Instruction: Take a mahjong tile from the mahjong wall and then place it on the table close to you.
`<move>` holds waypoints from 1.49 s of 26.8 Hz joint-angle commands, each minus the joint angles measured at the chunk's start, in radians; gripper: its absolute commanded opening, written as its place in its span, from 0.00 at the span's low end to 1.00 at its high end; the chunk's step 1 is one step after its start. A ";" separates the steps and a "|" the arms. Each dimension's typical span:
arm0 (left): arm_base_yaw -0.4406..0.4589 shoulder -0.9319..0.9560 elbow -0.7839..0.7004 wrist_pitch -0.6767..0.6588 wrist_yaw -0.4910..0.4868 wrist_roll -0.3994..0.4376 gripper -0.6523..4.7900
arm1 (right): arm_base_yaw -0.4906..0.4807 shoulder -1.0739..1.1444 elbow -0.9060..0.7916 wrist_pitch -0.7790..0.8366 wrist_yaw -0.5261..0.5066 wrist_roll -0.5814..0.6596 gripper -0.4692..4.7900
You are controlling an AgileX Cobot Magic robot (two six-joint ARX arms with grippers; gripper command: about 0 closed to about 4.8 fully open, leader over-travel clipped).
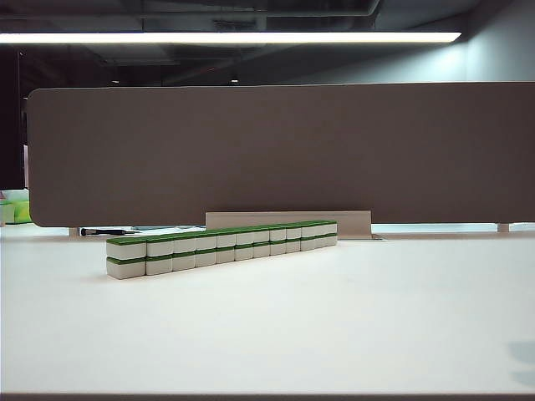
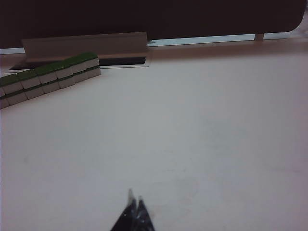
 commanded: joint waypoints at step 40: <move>0.000 0.006 0.128 0.035 0.177 -0.011 0.11 | 0.000 0.046 0.261 -0.110 -0.188 0.016 0.09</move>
